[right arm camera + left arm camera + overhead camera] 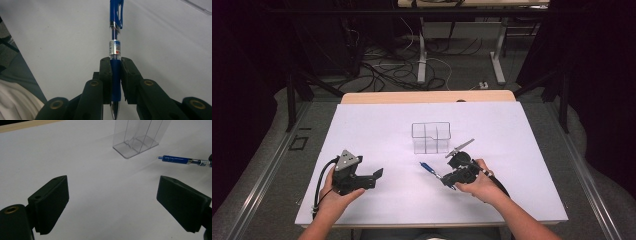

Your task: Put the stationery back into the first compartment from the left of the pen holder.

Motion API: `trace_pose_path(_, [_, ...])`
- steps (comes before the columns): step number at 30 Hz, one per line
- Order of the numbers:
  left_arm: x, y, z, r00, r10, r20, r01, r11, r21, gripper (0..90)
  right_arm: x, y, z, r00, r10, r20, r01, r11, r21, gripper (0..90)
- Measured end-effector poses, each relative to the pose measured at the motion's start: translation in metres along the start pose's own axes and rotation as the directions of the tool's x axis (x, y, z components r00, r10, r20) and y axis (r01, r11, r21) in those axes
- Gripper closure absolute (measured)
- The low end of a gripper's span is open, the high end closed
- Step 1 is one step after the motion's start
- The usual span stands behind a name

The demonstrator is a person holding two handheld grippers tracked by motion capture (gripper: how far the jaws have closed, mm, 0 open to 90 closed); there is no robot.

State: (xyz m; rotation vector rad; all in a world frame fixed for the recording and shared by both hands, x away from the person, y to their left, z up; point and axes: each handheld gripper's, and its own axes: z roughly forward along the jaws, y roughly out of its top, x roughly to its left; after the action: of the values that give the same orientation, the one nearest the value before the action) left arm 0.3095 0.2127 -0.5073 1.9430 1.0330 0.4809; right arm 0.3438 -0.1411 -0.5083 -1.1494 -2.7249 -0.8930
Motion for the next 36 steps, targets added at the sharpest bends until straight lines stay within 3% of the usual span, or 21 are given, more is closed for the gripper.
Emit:
trace_pose_path(2, [-0.002,0.001,0.001,0.9999,0.013,-0.004,-0.013,0.9999,0.002,10.8,-0.002,0.001,-0.002,0.9999,-0.007,-0.01,0.007,1.0,0.0,80.2])
trace_pose_path(4, [-0.004,0.001,0.001,0.9997,0.023,-0.006,-0.023,0.9997,0.001,11.1,-0.005,0.003,-0.004,0.9982,0.019,-0.057,-0.02,1.0,-0.003,80.2])
trace_pose_path(11, [-0.008,0.003,0.001,0.9988,0.048,-0.006,-0.048,0.9988,0.005,12.1,-0.016,0.01,-0.008,0.9885,0.049,-0.143,-0.044,0.998,0.035,80.2])
trace_pose_path(12, [-0.009,0.003,0.001,0.9989,0.048,-0.003,-0.048,0.9989,0.002,12.4,-0.017,0.011,-0.009,0.9862,0.055,-0.156,-0.049,0.998,0.042,80.2])
trace_pose_path(13, [-0.01,0.004,0.001,0.9985,0.054,-0.002,-0.054,0.9985,0.001,13.0,-0.019,0.011,-0.008,0.9839,0.057,-0.169,-0.056,0.998,0.014,80.2])
trace_pose_path(14, [-0.012,0.005,0.001,0.9981,0.061,-0.005,-0.061,0.9981,0.003,13.4,-0.021,0.014,-0.011,0.9809,0.059,-0.185,-0.05,0.997,0.054,80.2])
trace_pose_path(15, [-0.013,0.005,0.001,0.9978,0.065,-0.004,-0.065,0.9978,0.003,13.8,-0.021,0.014,-0.011,0.9765,0.086,-0.197,-0.081,0.996,0.038,80.2])
trace_pose_path(16, [-0.014,0.006,0.001,0.9976,0.069,-0.002,-0.069,0.9976,0.002,14.1,-0.024,0.016,-0.014,0.9762,0.073,-0.204,-0.062,0.996,0.064,80.2])
trace_pose_path(18, [-0.016,0.008,0.001,0.996,0.089,-0.002,-0.089,0.996,0.002,14.8,-0.024,0.018,-0.015,0.9708,0.087,-0.224,-0.079,0.996,0.043,80.2])
trace_pose_path(19, [-0.018,0.009,0.001,0.9954,0.096,-0.005,-0.096,0.9953,0.006,15.1,-0.026,0.021,-0.018,0.9701,0.081,-0.229,-0.064,0.995,0.08,80.2])
trace_pose_path(21, [-0.022,0.011,0.001,0.9914,0.131,-0.006,-0.131,0.9913,0.014,15.7,-0.026,0.023,-0.018,0.9649,0.096,-0.244,-0.084,0.995,0.061,80.2])
trace_pose_path(24, [-0.03,0.015,0.002,0.9813,0.19,-0.029,-0.19,0.9816,0.022,17.3,-0.028,0.028,-0.021,0.9606,0.112,-0.254,-0.088,0.991,0.104,80.2])
trace_pose_path(26, [-0.036,0.017,0.002,0.9745,0.223,-0.02,-0.223,0.9745,0.028,19.7,-0.03,0.031,-0.022,0.9588,0.116,-0.26,-0.088,0.989,0.115,80.2])
trace_pose_path(27, [-0.038,0.019,0.003,0.9668,0.254,-0.024,-0.254,0.9669,0.027,20.5,-0.03,0.031,-0.021,0.953,0.13,-0.274,-0.109,0.99,0.092,80.2])
trace_pose_path(28, [-0.041,0.02,0.004,0.9595,0.281,-0.023,-0.28,0.9594,0.036,21.3,-0.032,0.033,-0.023,0.9538,0.128,-0.272,-0.097,0.988,0.124,80.2])
trace_pose_path(29, [-0.044,0.021,0.005,0.9538,0.299,-0.031,-0.298,0.9541,0.03,22.6,-0.032,0.033,-0.022,0.9522,0.131,-0.276,-0.102,0.988,0.119,80.2])
trace_pose_path(30, [-0.046,0.022,0.006,0.9405,0.337,-0.04,-0.337,0.9412,0.029,24.2,-0.031,0.032,-0.021,0.9449,0.161,-0.285,-0.137,0.985,0.103,80.2])
trace_pose_path(33, [-0.056,0.025,0.008,0.9196,0.392,-0.026,-0.391,0.9194,0.044,28.2,-0.034,0.034,-0.024,0.9457,0.167,-0.279,-0.131,0.981,0.144,80.2])
trace_pose_path(34, [-0.059,0.026,0.009,0.9117,0.41,-0.024,-0.409,0.9113,0.051,29.1,-0.034,0.034,-0.024,0.9452,0.168,-0.28,-0.133,0.981,0.141,80.2])
trace_pose_path(35, [-0.062,0.027,0.01,0.903,0.429,-0.024,-0.427,0.9025,0.056,29.8,-0.034,0.033,-0.022,0.9429,0.165,-0.289,-0.14,0.985,0.103,80.2])
trace_pose_path(36, [-0.065,0.027,0.011,0.8955,0.444,-0.027,-0.442,0.8951,0.055,30.5,-0.035,0.034,-0.023,0.9406,0.176,-0.29,-0.144,0.981,0.127,80.2])
